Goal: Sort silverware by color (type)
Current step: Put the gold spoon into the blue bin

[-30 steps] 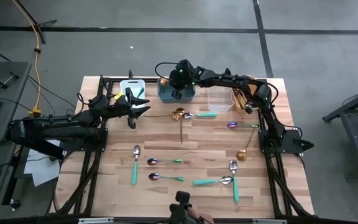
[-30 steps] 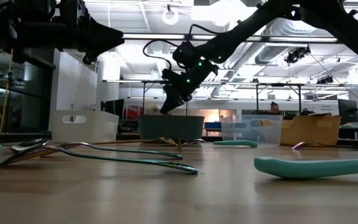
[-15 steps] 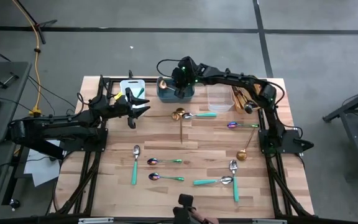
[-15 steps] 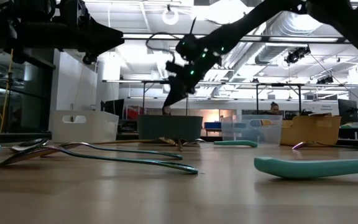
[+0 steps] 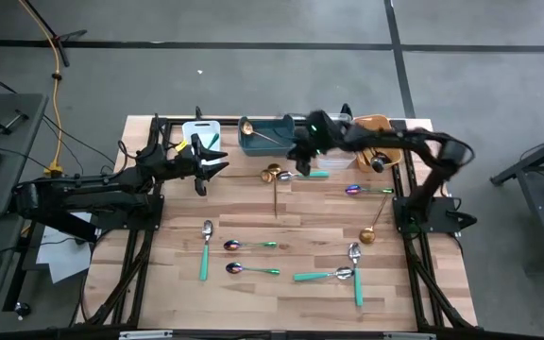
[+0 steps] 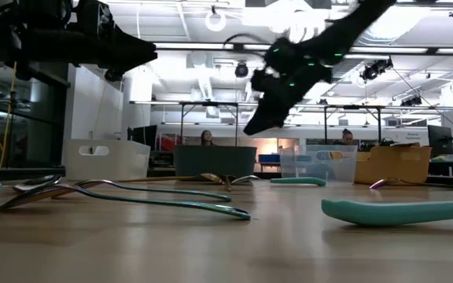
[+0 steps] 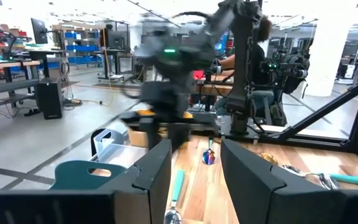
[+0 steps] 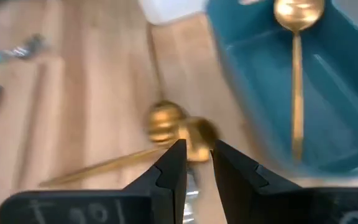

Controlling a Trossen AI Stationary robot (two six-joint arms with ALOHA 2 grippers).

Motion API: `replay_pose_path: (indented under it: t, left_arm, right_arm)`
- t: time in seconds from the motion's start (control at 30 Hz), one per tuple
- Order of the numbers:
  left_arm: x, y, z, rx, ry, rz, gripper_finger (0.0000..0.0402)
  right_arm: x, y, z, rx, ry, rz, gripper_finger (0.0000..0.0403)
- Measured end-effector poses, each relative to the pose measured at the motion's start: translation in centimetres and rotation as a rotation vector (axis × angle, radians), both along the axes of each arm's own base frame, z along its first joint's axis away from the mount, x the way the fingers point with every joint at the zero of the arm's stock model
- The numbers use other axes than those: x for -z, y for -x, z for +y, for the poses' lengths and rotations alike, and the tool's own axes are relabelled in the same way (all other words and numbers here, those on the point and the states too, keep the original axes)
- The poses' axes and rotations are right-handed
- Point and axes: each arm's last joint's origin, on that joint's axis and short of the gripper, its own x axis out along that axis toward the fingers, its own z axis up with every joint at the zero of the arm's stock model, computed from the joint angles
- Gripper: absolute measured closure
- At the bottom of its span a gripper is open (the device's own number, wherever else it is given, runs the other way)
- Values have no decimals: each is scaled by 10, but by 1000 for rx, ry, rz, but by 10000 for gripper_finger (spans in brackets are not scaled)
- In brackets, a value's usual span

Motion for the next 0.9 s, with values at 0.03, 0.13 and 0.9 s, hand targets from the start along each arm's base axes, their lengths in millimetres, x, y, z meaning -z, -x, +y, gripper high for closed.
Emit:
replay_pose_path:
  t: [0.03,0.13,0.9]
  left_arm:
    - [0,0,0,-1,0,0,268]
    - [0,0,0,-3,0,0,268]
    - [0,0,0,-3,0,0,268]
  right_arm:
    - [2,5,11,12,-3,-36,330]
    - [-2,16,45,46,31,-142,330]
    - [-29,22,133,73,320,-295,330]
